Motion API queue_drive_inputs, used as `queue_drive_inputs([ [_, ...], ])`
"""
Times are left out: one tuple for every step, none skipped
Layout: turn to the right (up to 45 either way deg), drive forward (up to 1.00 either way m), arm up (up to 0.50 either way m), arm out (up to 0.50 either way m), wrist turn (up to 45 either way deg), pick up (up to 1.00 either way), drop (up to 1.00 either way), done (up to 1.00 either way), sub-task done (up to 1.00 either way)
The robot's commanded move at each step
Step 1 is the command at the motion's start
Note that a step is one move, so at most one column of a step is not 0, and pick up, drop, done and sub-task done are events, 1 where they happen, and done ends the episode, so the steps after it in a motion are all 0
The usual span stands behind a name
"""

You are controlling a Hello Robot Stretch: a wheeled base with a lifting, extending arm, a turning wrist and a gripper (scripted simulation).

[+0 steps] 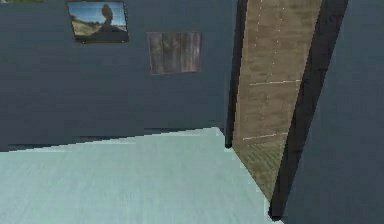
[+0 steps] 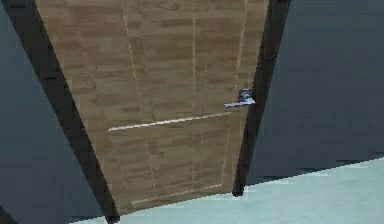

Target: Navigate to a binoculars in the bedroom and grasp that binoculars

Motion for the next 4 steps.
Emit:
queue_drive_inputs([
  [12.0, 0.00, 0.00, 0.00, 0.0, 0.00, 0.00, 0.00, 0.00],
  [0.0, 1.00, 0.00, 0.00, 0.0, 0.00, 0.00, 0.00, 0.00],
  [0.0, 0.25, 0.00, 0.00, 0.0, 0.00, 0.00, 0.00, 0.00],
  [-12.0, 0.00, 0.00, 0.00, 0.0, 0.00, 0.00, 0.00, 0.00],
])
